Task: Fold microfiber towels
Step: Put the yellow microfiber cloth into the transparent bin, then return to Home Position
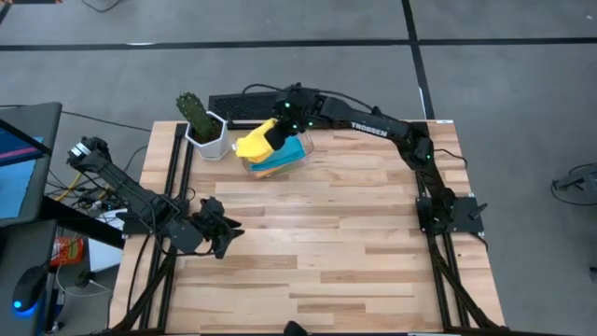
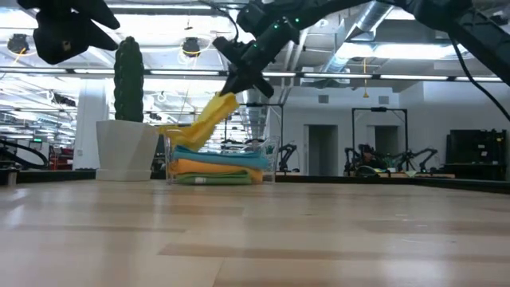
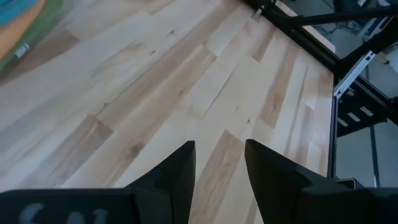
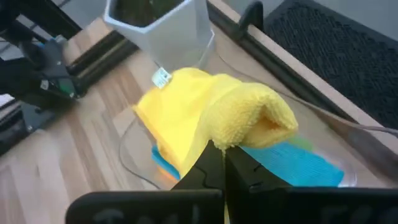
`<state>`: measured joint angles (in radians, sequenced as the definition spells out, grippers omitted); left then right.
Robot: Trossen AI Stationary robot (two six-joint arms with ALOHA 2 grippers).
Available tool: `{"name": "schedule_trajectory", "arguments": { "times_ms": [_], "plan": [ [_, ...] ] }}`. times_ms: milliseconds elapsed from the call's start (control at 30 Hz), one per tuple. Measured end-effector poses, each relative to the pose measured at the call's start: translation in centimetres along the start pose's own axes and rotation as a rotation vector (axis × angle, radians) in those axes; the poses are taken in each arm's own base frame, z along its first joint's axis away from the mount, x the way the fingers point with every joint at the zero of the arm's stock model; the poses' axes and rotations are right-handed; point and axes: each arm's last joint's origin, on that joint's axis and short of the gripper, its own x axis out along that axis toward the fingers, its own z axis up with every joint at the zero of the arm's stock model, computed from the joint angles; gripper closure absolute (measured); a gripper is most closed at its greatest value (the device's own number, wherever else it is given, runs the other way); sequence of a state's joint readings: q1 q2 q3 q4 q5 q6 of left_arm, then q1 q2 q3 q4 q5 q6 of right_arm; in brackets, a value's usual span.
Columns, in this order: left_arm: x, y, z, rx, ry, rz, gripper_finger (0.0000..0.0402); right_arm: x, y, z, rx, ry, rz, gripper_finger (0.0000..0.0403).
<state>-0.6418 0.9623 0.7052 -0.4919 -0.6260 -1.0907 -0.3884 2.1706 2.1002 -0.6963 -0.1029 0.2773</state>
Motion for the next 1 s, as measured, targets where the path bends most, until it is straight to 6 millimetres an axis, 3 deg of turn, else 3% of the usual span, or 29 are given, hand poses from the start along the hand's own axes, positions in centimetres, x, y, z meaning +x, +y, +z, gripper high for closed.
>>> {"name": "schedule_trajectory", "arguments": {
  "times_ms": [233,467,600,833,1000],
  "plan": [
    [0.0,0.0,0.0,0.001,-0.007,0.004,0.0269,2.1,-0.6,-1.6,0.022,0.112,-0.037,0.0383],
    [0.0,0.0,0.0,0.001,-0.009,0.005,0.0269,2.4,-0.9,-2.2,-0.004,0.153,-0.094,0.0341],
    [0.0,0.0,0.0,0.007,-0.008,0.008,0.0269,2.3,-1.5,-2.4,-0.016,0.192,-0.114,0.0297],
    [0.0,0.2,0.0,0.012,-0.016,0.025,0.0269,0.7,-3.7,-2.1,0.009,0.228,-0.191,0.0216],
    [0.0,0.2,0.0,0.012,-0.016,0.026,0.0269,-2.2,-3.3,-0.2,0.005,0.098,-0.202,0.0207]
  ]
}}
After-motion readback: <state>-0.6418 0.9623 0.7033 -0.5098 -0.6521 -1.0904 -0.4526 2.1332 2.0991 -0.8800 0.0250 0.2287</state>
